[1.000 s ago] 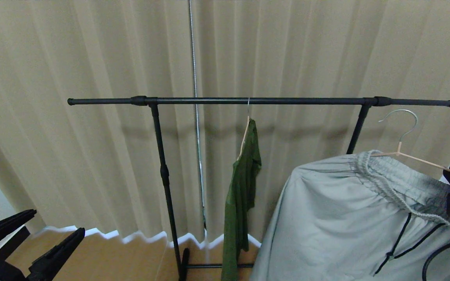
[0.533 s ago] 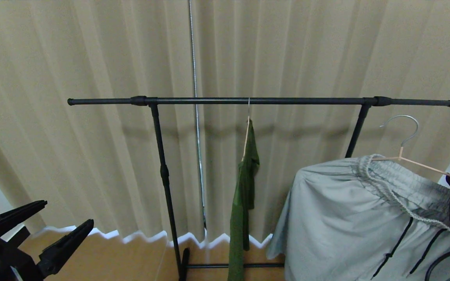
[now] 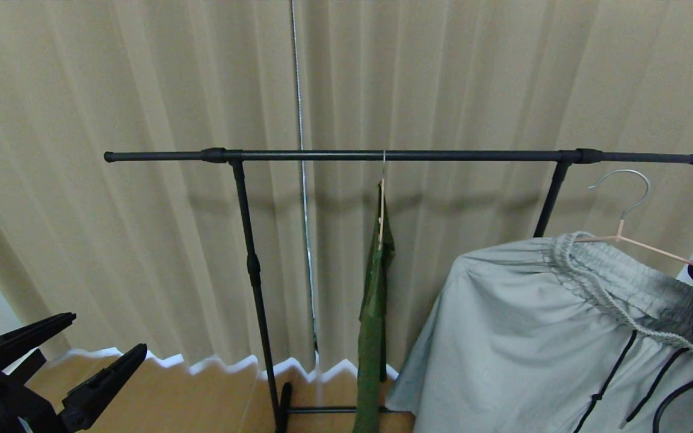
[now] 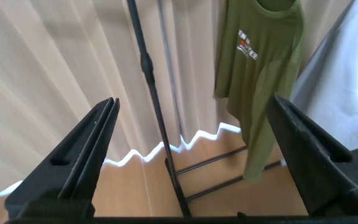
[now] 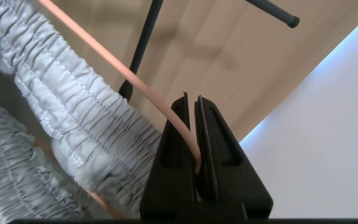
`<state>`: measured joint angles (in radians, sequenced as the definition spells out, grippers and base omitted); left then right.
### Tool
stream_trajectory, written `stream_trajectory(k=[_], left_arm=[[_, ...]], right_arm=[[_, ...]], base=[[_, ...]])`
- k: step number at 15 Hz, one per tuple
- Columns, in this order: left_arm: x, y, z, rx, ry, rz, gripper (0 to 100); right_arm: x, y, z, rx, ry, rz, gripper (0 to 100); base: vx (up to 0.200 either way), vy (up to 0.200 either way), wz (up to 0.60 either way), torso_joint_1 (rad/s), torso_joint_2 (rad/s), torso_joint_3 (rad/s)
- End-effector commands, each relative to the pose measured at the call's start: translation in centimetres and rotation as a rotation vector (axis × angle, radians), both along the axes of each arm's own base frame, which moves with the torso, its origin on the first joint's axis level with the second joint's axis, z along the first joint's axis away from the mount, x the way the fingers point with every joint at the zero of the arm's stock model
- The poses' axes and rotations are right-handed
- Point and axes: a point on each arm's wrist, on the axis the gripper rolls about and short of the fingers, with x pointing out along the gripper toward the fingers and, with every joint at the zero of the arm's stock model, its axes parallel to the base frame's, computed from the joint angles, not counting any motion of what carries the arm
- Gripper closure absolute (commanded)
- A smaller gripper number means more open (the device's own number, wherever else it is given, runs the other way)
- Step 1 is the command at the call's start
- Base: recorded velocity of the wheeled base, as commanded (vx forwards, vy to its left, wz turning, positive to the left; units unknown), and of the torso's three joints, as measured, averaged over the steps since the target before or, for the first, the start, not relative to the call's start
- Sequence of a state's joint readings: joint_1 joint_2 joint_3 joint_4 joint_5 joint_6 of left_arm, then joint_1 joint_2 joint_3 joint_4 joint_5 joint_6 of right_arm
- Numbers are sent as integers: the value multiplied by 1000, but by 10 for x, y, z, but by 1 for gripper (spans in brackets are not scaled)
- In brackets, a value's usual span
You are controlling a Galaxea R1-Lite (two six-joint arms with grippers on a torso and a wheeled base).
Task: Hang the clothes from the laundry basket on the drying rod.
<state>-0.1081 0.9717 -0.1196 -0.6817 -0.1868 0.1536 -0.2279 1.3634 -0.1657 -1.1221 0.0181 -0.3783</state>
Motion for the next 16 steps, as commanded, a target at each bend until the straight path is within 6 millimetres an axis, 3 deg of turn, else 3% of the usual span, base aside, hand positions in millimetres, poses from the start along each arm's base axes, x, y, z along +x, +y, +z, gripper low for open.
stream_trajectory(k=[1,6,16], left_arm=[[0,0,0,0,0,0,0],[-4,-1,0,-2,-11,-18,0],[-7,-3,-1,-4,-18,-39,0]], right_arm=[[0,0,-3,3,15,3,100],[0,0,-2,4,11,6,100],[2,0,-5,7,26,6,100]], base=[[0,0,0,0,0,0],[0,0,0,0,0,0],[200,0,0,1,4,3]])
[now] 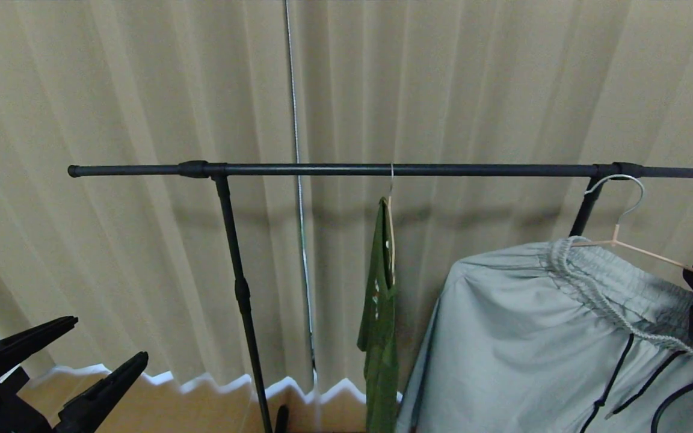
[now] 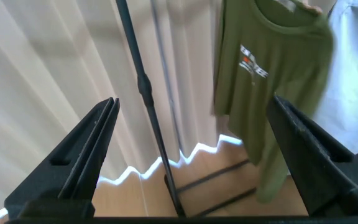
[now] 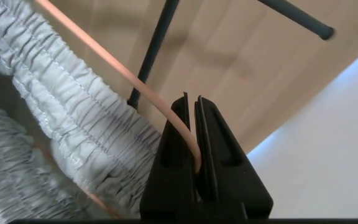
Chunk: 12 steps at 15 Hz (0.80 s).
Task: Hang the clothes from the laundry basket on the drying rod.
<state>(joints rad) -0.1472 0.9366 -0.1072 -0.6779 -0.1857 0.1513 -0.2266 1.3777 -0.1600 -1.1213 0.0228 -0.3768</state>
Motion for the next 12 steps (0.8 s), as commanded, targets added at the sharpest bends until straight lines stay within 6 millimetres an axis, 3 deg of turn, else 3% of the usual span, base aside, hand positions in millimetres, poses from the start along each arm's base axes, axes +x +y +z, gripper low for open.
stream_trajectory(k=[1,5,12], left_arm=[[0,0,0,0,-1,-1,0],[-1,0,0,-1,-7,-1,0],[-4,1,1,0,-24,0,0]], right_arm=[[1,0,-1,1,6,0,100],[1,0,-1,1,6,0,100],[8,-1,3,9,-11,7,100]], base=[[200,0,0,2,2,2],[200,0,0,1,1,2],[0,0,0,0,0,0]])
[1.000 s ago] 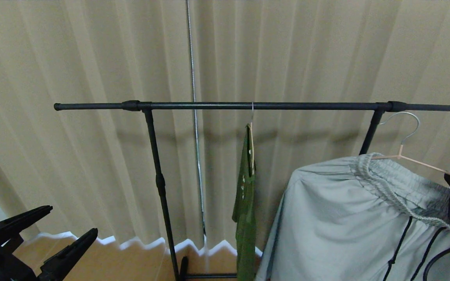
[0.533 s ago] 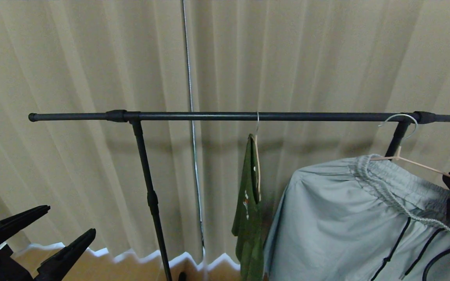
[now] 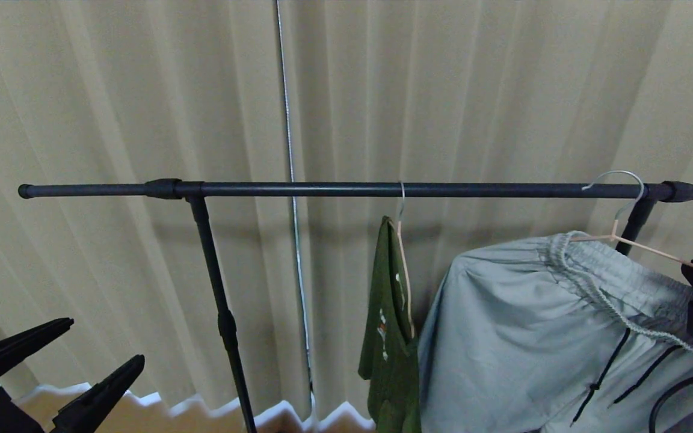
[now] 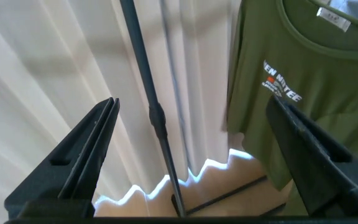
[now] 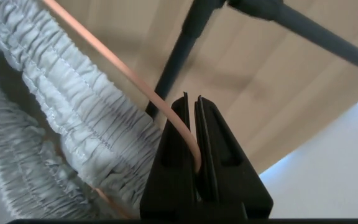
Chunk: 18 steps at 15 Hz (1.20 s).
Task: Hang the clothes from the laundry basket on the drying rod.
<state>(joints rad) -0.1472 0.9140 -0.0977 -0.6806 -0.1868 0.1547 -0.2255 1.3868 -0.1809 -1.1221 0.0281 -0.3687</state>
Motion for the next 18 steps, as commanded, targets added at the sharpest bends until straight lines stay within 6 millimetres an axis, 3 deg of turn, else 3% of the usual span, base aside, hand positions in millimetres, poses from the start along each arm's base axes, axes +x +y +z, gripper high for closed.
stream_trajectory(k=[1,3,4,7,10,13,18], left_arm=[[1,0,3,0,-12,2,0],[-2,1,7,-4,-42,10,0],[-7,2,15,-10,-96,13,0],[-14,3,21,-10,-149,16,0],[-13,3,20,-9,-143,16,0],[-13,3,20,-7,-140,16,0],[-14,3,20,-8,-143,16,0]], right_arm=[[7,-1,-2,20,11,1,100],[18,-2,-8,74,35,5,100],[40,-7,-5,88,26,0,100],[70,-7,4,77,-9,20,100],[80,-5,2,68,-4,-24,100],[102,-2,-22,69,77,-52,100],[100,21,-38,65,146,-12,100]], base=[[0,0,0,0,0,0],[0,0,0,0,0,0],[0,0,0,0,0,0],[0,0,0,0,0,0],[0,0,0,0,0,0],[0,0,0,0,0,0],[0,0,0,0,0,0]])
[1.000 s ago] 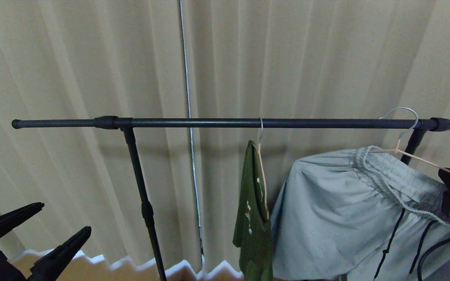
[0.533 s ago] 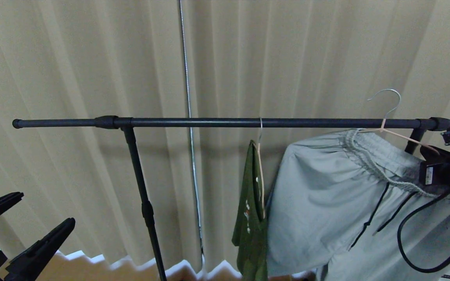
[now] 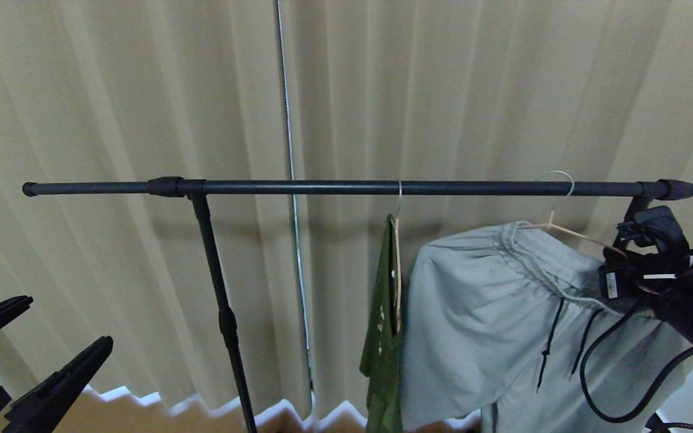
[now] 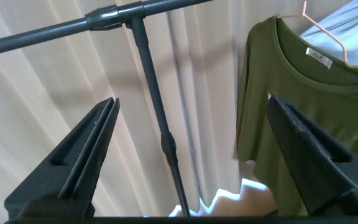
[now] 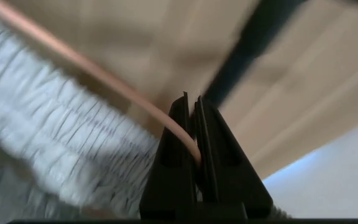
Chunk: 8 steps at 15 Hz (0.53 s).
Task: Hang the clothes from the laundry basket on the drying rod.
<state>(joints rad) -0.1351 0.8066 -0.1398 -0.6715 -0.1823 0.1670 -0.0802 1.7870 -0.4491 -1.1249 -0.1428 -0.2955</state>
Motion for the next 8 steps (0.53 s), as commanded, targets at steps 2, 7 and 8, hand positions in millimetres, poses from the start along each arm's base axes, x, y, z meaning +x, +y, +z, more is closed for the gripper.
stream_trajectory(k=[2,7,8], left_arm=[[0,0,0,0,0,0,0],[0,0,0,0,-1,0,0],[0,0,0,0,-1,0,0]], right_arm=[[-4,17,-8,-5,39,35,100],[-6,24,-5,-7,28,57,100],[-8,24,-6,-7,31,57,100]], base=[[0,0,0,0,0,0],[0,0,0,0,0,0],[0,0,0,0,0,0]])
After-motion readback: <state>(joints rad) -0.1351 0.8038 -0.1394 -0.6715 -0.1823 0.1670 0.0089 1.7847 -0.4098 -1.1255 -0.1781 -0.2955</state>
